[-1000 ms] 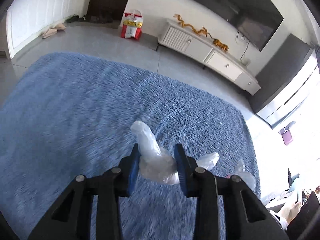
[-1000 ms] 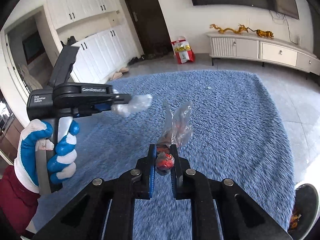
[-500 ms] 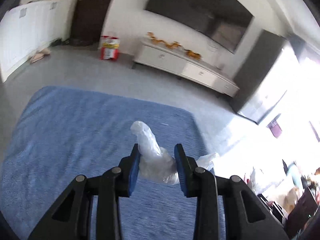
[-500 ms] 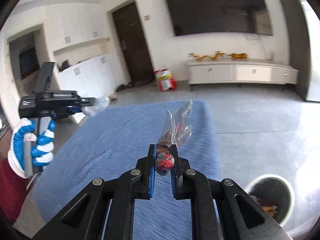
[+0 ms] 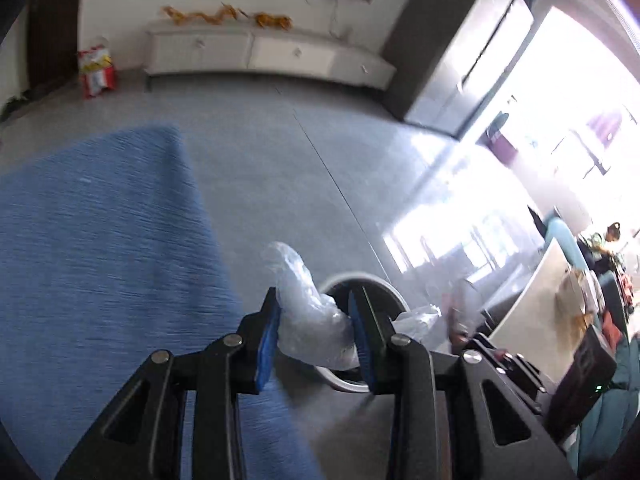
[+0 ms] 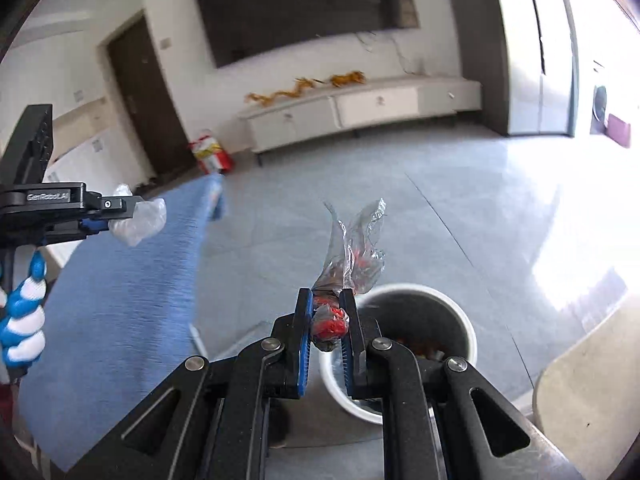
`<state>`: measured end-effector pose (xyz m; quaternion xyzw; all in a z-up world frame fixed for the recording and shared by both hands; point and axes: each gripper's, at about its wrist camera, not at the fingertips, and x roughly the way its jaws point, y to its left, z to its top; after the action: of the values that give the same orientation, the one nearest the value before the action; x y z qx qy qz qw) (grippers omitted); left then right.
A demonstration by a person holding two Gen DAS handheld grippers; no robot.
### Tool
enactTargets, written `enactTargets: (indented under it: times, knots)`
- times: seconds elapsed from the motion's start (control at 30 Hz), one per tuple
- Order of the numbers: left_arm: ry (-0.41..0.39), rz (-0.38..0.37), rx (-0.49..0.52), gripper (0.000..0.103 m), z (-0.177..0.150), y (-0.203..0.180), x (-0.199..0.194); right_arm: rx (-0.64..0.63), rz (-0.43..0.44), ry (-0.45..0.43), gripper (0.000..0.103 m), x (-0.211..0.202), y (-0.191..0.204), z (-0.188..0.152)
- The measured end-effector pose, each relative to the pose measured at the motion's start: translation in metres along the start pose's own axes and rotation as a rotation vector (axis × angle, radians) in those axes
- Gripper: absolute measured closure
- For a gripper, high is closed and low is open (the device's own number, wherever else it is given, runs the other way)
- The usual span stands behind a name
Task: Collect trash
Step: 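Carry the plastic bag and bottle to the white bin, then open both tools over the bin to drop the plastic bag and bottle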
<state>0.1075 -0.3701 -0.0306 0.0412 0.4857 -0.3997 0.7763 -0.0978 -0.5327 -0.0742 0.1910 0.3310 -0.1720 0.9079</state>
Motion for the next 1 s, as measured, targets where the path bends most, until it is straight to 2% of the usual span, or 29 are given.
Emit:
enactTargets:
  times: [0.13, 0.27, 0.33, 0.47, 0.73, 0.93, 1.0]
  knots:
    - [0.040, 0.004, 0.028, 0.069, 0.005, -0.032, 0.042, 0.024, -0.026, 0.042, 0.088, 0.028, -0.019, -0.003]
    - [0.079, -0.044, 0.042, 0.066, 0.008, -0.052, 0.075, 0.049, -0.049, 0.076, 0.088, 0.055, -0.038, -0.005]
    - [0.094, -0.070, 0.048, 0.056, 0.007, -0.061, 0.089, 0.053, -0.073, 0.093, 0.085, 0.065, -0.046, -0.008]
    - [0.109, -0.119, 0.046, 0.047, 0.002, -0.069, 0.099, 0.057, -0.108, 0.118, 0.060, 0.075, -0.056, -0.014]
    - [0.073, -0.128, 0.076, 0.045, -0.002, -0.067, 0.073, 0.065, -0.125, 0.099, 0.056, 0.058, -0.051, -0.016]
    - [-0.030, -0.044, 0.075, 0.045, -0.001, -0.041, 0.020, 0.027, -0.070, 0.040, 0.054, 0.031, -0.004, -0.001]
    - [-0.074, 0.001, 0.071, 0.045, -0.005, -0.027, -0.005, 0.001, -0.042, 0.014, 0.049, 0.020, 0.018, 0.005]
